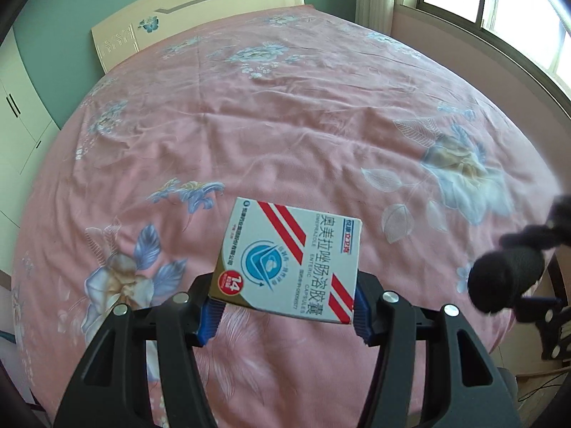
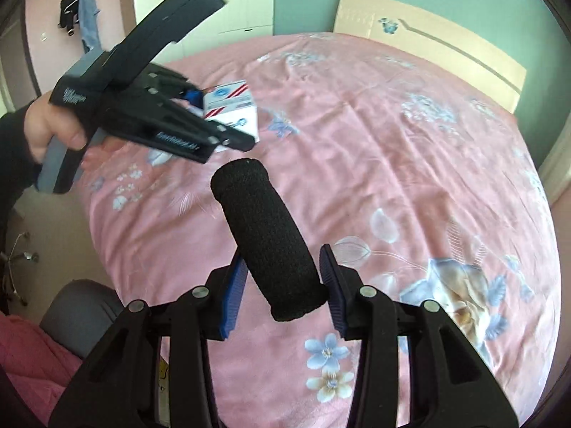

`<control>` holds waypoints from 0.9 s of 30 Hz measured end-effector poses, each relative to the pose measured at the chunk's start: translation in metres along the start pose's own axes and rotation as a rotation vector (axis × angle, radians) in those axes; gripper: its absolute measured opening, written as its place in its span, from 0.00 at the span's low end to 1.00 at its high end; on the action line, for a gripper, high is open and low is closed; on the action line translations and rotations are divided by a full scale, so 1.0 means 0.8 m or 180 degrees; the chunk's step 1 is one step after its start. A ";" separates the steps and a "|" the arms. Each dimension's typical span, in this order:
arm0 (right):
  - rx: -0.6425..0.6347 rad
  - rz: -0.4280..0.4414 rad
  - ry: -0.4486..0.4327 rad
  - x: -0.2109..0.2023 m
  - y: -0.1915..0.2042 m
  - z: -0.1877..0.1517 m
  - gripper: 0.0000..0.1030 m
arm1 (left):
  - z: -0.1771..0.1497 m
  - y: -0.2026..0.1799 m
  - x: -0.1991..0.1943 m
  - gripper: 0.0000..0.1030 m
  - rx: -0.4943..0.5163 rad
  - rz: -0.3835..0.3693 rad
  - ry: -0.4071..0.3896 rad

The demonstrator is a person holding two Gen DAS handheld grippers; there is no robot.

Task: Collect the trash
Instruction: 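Grasp the medicine box with the left tool while the right tool grasps the black foam tube, then carry the medicine box and foam tube in both tools over the white bin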

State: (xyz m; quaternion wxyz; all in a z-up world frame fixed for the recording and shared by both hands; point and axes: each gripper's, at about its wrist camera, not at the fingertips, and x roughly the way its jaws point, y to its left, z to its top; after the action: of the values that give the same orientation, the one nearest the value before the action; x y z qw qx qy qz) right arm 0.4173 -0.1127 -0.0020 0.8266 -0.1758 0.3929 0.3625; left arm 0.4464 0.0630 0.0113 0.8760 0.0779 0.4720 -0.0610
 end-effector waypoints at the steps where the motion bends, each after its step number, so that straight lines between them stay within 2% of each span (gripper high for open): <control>1: 0.0069 -0.0049 -0.0046 -0.017 0.001 0.001 0.41 | -0.007 -0.004 -0.018 0.58 0.0013 0.0031 -0.0043; 7: 0.0175 -0.0390 -0.0191 -0.101 0.030 -0.006 0.41 | -0.042 -0.033 -0.120 0.58 0.0178 0.0109 -0.0306; 14: 0.0178 -0.0607 -0.0324 -0.180 0.074 -0.020 0.41 | -0.085 -0.066 -0.208 0.58 0.0347 0.0169 -0.0538; 20: 0.0257 -0.0698 -0.0392 -0.220 0.105 -0.037 0.41 | -0.121 -0.086 -0.247 0.58 0.0422 0.0203 -0.0623; 27: 0.0317 -0.0749 -0.0375 -0.231 0.133 -0.059 0.41 | -0.161 -0.102 -0.258 0.58 0.0486 0.0206 -0.0607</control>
State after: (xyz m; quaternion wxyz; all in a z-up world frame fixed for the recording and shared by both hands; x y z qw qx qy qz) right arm 0.2351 -0.1538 0.1113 0.8927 -0.1579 0.3379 0.2529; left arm 0.2133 0.0150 0.1078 0.9100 0.1534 0.3778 -0.0755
